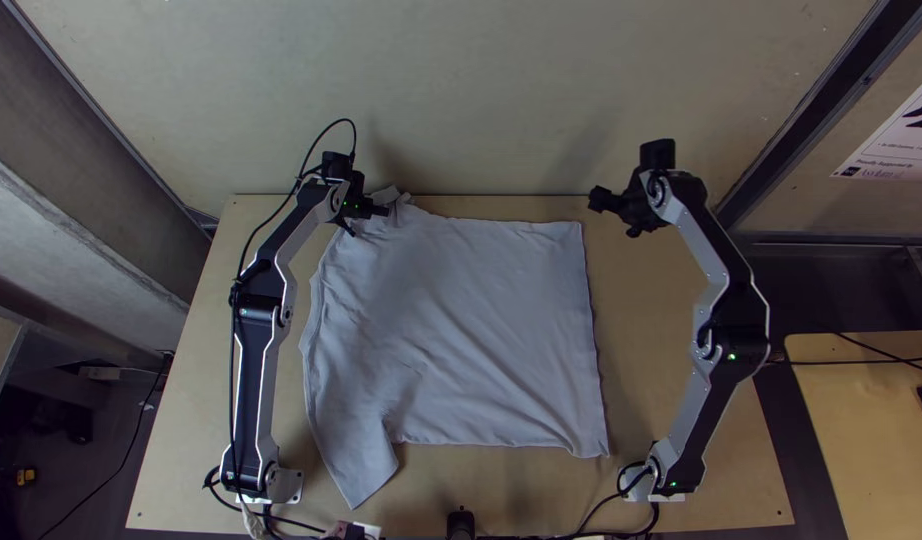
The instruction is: Fold the t-shirt
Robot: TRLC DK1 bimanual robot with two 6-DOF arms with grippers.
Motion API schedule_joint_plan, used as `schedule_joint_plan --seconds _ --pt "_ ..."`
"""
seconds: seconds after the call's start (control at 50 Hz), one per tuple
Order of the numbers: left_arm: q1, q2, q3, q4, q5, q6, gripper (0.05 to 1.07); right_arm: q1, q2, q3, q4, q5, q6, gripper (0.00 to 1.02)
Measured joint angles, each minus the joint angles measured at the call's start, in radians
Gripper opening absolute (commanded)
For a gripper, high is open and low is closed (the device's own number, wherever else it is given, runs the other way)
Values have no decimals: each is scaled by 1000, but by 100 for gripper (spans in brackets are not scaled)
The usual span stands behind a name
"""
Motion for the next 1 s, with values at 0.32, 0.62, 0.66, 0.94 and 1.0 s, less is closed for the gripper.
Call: schedule_joint_plan --seconds 0.32,0.62,0.66,0.94,1.0 --pt "2 -55 0 -58 0 -11 8 56 253 291 -138 0 26 81" --pt "11 -79 0 -68 1 -11 8 66 383 391 -154 0 35 61" --pt "12 -79 0 -72 1 -11 8 66 389 395 -154 0 40 51" --pt "13 -79 0 -72 1 -11 8 87 416 404 -145 0 45 27" --pt "13 -79 0 -72 1 -11 8 90 417 405 -141 0 44 9"
